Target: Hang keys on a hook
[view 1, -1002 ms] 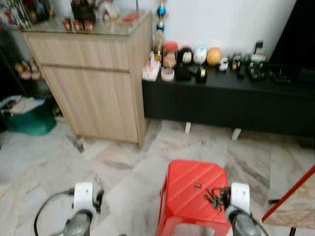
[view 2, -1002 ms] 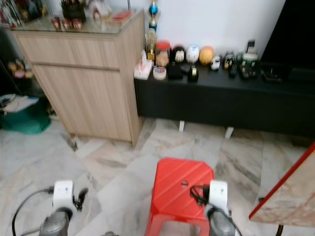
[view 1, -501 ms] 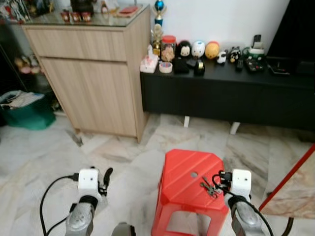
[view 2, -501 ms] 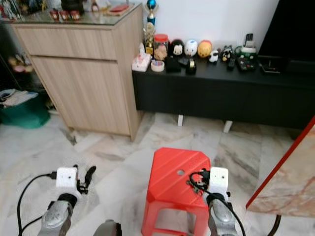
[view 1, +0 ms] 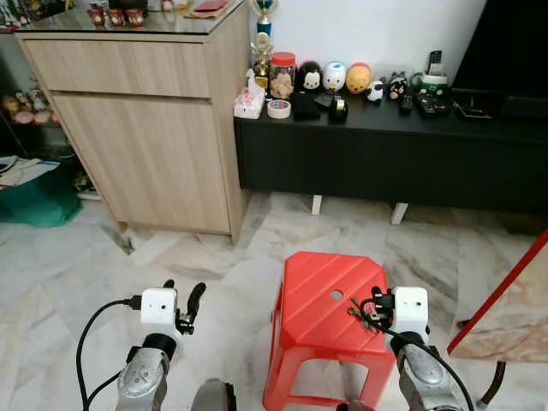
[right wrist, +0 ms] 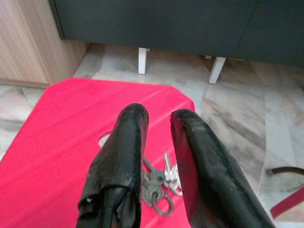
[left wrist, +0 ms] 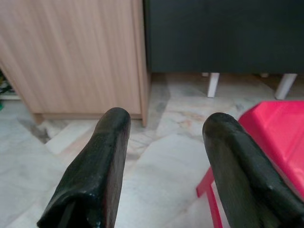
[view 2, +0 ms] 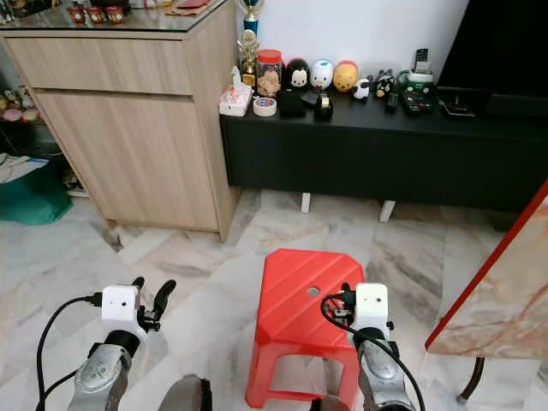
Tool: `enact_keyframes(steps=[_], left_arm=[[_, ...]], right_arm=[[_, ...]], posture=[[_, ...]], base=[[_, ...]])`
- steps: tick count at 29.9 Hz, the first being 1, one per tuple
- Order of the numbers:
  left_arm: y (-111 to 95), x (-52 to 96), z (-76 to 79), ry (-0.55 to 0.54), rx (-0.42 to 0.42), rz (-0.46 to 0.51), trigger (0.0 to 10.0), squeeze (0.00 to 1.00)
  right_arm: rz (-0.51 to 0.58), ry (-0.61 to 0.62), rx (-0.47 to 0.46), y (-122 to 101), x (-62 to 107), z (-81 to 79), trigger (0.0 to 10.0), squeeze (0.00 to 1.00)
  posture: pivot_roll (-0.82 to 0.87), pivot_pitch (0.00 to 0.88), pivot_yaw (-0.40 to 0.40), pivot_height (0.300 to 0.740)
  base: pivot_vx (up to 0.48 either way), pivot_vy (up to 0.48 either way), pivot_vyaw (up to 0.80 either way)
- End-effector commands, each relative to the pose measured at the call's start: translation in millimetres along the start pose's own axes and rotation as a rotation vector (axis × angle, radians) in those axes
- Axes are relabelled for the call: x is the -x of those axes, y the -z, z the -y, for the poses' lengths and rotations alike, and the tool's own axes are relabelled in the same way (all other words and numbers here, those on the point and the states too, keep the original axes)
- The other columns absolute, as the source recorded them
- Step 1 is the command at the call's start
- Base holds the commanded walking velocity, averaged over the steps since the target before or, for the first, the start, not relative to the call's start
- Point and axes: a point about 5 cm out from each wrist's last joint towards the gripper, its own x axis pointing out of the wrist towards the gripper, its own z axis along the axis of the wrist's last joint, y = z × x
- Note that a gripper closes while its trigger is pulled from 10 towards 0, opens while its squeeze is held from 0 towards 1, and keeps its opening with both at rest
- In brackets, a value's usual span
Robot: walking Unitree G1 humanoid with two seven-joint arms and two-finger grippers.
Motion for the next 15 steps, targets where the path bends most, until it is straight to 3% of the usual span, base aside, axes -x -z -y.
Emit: enact_keyframes(steps=[1, 15], left_arm=[[2.4, 1.3, 4.0, 0.018, 0.002, -0.019, 10.0, 0.0], [-6.5, -6.4, 7.6, 0.023, 0.041, -0.002, 10.0, 0.0]], right_arm=[[-0.006, -0.009, -0.004, -1.7, -2.0, -2.9, 10.0, 0.0], [-0.023, -0.031, -0.047, -2.3, -4.6, -7.9, 10.0, 0.0]], posture=[[0.03, 0.0, -0.03, 0.614], [0.02, 0.0, -0.027, 0.614]], base=[[0.0, 0.0, 0.0], [0.0, 0.0, 0.0]])
